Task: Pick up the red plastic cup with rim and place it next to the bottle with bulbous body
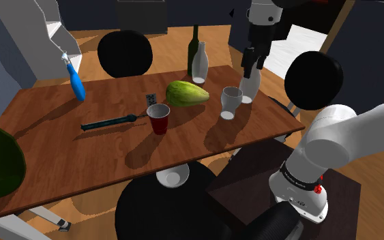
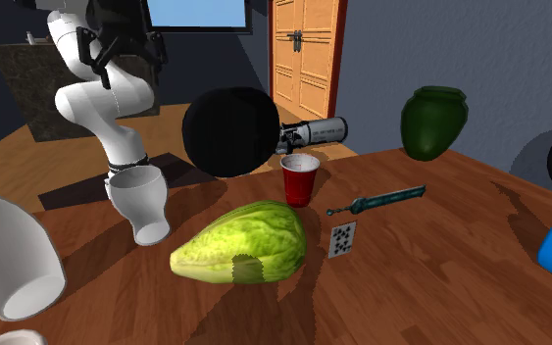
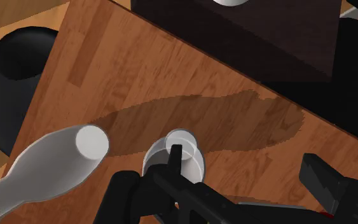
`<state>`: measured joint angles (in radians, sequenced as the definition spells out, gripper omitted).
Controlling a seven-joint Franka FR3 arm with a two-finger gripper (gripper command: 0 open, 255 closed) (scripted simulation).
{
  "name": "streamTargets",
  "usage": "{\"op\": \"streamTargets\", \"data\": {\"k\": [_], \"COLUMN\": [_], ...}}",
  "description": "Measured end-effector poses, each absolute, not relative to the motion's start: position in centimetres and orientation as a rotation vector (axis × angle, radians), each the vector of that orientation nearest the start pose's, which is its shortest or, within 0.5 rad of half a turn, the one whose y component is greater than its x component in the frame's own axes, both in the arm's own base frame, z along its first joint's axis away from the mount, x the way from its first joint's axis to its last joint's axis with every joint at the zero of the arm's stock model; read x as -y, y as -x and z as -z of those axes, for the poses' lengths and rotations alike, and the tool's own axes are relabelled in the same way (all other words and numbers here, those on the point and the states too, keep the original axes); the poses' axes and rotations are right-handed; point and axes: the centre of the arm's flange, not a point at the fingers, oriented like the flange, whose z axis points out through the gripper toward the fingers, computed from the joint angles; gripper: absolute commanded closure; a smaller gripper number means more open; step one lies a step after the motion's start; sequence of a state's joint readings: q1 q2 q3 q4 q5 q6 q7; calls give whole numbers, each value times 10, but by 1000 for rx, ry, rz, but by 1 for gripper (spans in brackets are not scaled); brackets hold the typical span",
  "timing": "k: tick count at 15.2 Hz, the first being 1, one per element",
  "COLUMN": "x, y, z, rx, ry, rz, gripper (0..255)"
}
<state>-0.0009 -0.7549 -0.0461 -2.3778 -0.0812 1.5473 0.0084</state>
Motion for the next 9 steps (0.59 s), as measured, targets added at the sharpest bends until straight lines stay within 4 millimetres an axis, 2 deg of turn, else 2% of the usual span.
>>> {"op": "streamTargets", "data": {"k": [3, 7, 9], "x": [20, 6, -8], "y": [-321, -357, -375], "z": [-559, -533, -518], "rx": [-62, -54, -51], "ry": [3176, 3143, 3125], "rz": [-120, -111, -106], "gripper": [0, 0, 0]}}
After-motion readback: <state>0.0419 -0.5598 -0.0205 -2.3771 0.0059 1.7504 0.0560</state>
